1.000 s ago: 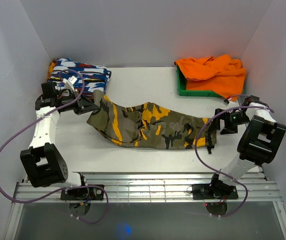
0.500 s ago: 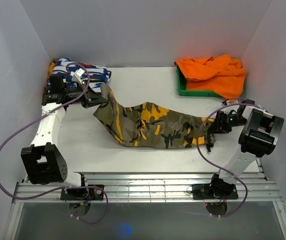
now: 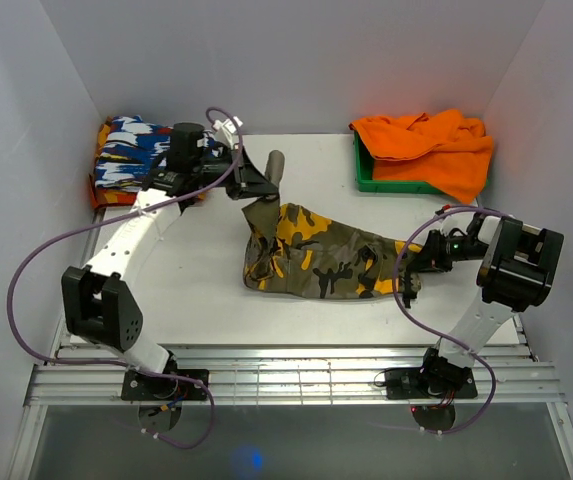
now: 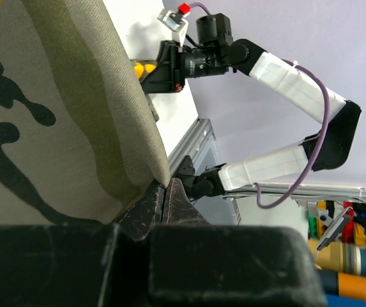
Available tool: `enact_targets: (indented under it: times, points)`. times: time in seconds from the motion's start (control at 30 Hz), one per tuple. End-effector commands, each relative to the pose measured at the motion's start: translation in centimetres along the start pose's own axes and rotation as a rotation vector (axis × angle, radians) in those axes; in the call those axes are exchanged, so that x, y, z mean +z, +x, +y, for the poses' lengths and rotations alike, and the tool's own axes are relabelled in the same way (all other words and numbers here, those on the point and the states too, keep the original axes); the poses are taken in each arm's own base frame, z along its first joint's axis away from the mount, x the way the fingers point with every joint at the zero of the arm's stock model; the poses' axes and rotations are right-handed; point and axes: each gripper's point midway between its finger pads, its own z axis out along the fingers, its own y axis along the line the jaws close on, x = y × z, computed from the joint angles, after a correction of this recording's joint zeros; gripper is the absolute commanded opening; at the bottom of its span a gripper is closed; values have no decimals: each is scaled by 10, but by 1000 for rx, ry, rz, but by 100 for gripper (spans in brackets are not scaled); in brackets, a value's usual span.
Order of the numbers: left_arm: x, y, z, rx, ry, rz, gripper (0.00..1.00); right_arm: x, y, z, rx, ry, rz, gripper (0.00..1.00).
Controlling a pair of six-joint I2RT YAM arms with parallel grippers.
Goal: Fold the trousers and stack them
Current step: Fold the trousers
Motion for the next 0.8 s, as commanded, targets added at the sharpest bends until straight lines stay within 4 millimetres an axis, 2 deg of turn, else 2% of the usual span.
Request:
enact_targets:
  times: [0.0, 0.17, 0.2, 0.27, 0.3, 0.37, 0.4, 0.57, 0.6, 0.77]
  points:
    - [34, -7, -35, -8, 38, -13, 0, 1, 4, 20, -8, -55, -12, 8]
    - [90, 12, -48, -89, 39, 67, 0, 0, 3, 23, -5, -54, -25, 8]
    - [102, 23, -57, -82, 49, 92, 0, 0, 3, 24, -6, -57, -28, 8]
    - [119, 27, -62, -76, 55, 94, 0, 0, 2, 25, 4, -60, -37, 8]
    - [128, 37, -69, -69, 64, 113, 0, 0, 2, 26, 4, -64, -40, 8]
    - [144, 42, -71, -69, 60, 110, 0, 1, 4, 28, 15, -71, -41, 8]
    - [152, 50, -75, -65, 66, 124, 0, 1, 5, 28, 19, -74, -43, 8]
    - [185, 67, -69, -115, 36, 146, 0, 2, 5, 33, 36, -89, -51, 8]
    - [195, 77, -66, -122, 25, 165, 0, 1, 5, 33, 37, -90, -53, 8]
    - [222, 100, -63, -126, 3, 189, 0, 0, 4, 36, 38, -95, -59, 8]
